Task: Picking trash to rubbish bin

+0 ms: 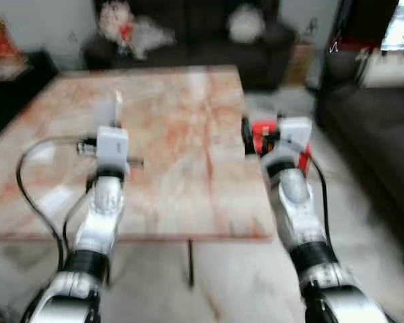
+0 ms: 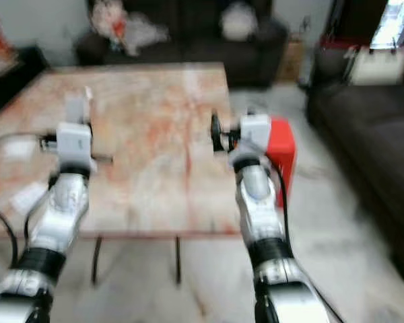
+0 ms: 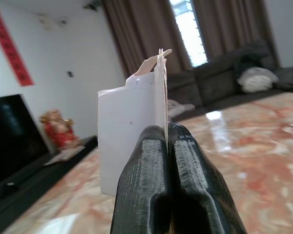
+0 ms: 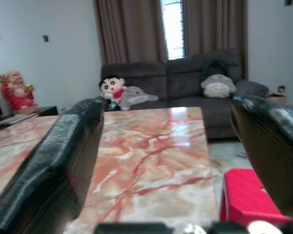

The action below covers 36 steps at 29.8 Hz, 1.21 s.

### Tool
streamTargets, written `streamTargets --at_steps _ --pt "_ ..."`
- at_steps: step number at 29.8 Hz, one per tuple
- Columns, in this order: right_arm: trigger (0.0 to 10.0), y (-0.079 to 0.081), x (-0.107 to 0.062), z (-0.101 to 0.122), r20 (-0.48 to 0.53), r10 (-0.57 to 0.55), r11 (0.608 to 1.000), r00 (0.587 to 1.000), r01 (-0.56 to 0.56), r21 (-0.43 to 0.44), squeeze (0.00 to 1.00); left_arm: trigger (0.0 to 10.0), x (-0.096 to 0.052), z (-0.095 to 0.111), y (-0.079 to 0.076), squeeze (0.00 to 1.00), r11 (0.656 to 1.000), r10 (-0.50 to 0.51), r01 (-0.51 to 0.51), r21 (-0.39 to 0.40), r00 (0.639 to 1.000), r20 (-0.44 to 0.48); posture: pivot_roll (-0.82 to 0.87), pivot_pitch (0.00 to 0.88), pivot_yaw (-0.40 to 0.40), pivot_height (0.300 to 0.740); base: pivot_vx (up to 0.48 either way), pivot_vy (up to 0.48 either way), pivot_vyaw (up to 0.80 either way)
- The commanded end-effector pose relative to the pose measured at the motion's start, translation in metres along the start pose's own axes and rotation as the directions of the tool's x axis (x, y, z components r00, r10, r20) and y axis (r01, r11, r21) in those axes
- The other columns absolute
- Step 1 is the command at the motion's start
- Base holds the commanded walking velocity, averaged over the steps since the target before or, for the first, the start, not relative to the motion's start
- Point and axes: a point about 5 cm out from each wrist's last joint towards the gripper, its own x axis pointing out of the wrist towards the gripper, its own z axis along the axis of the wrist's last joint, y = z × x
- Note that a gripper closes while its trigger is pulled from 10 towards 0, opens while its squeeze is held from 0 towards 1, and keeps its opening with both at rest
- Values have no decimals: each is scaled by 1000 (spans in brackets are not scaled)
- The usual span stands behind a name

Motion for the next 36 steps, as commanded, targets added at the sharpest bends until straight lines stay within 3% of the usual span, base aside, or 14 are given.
streamTargets --at_steps 1,36 --pt "10000 4 3 4 16 12 1000 1000 -12 -2 0 10000 0 0 4 0 1000 13 -13 3 1000 0 -35 0 32 740 0 0 800" --pt "10000 12 2 2 9 73 997 997 -73 2 0 10000 4 2 15 0 999 43 -43 13 999 3 -39 0 26 740 0 0 800"
